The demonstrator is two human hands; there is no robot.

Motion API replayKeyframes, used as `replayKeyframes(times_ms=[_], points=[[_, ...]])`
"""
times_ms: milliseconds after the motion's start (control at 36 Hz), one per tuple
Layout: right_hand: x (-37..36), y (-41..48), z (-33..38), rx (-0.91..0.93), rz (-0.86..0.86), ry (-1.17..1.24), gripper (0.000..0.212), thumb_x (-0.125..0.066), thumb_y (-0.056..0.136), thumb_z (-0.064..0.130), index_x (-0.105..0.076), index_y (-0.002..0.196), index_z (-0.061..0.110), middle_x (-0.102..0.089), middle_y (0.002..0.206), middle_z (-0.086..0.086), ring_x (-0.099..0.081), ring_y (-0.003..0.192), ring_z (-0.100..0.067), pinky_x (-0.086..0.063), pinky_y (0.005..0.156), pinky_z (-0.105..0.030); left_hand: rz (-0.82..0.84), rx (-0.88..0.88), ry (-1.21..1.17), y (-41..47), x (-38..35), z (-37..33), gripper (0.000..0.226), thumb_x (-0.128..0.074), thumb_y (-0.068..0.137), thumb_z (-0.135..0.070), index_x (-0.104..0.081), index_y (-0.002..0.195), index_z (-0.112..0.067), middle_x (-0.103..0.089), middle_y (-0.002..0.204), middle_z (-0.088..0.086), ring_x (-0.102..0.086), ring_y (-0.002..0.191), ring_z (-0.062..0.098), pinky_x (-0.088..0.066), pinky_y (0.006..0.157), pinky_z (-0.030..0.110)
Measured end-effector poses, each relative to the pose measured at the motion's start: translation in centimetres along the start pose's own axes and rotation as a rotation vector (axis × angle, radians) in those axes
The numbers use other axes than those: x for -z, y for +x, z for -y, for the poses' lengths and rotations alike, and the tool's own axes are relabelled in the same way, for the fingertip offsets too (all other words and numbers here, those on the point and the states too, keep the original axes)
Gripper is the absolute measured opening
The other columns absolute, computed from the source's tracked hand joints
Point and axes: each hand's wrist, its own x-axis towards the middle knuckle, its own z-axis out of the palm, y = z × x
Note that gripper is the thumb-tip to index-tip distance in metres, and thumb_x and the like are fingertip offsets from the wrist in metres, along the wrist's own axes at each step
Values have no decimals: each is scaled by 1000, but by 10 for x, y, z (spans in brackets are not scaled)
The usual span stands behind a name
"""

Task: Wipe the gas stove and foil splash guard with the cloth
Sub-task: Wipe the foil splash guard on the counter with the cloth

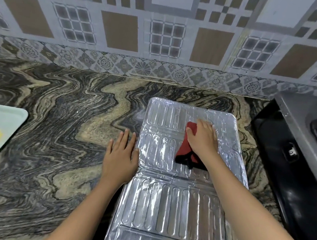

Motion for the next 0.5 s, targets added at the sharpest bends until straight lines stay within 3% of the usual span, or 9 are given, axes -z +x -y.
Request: replayKeyframes(times_ms=[139,222,306,500], points=[[-1,-3,14,52,34,-46,48,-45,93,26,-37,138,10,-41,142,-8,-34,132,-25,-29,108,-38,7,2,4,0,1,0,60,-10,91,-45,-3,148,-28,6,157,-6,10,143,7,8,117,35],[1,-7,21,60,-35,-48,28,-49,92,19,-53,118,9,-52,124,-8,-44,118,-26,-39,93,-37,10,4,-6,0,1,0,60,-11,91,-45,-3,148,-27,6,157,-6,9,144,8,7,118,36],[7,-12,27,84,-86,-33,15,-51,89,11,-59,102,8,-58,112,-8,-48,108,-26,-40,84,-34,16,8,6,0,1,0,60,-10,91,-45,-3,148,-27,7,157,-5,8,144,9,9,116,35],[25,-19,42,129,-87,-45,17,-47,87,3,-63,92,6,-61,100,-11,-54,96,-30,-38,66,-32,37,6,-13,-1,5,-2,61,-8,91,-45,-4,149,-24,5,157,-3,7,145,11,8,116,37]])
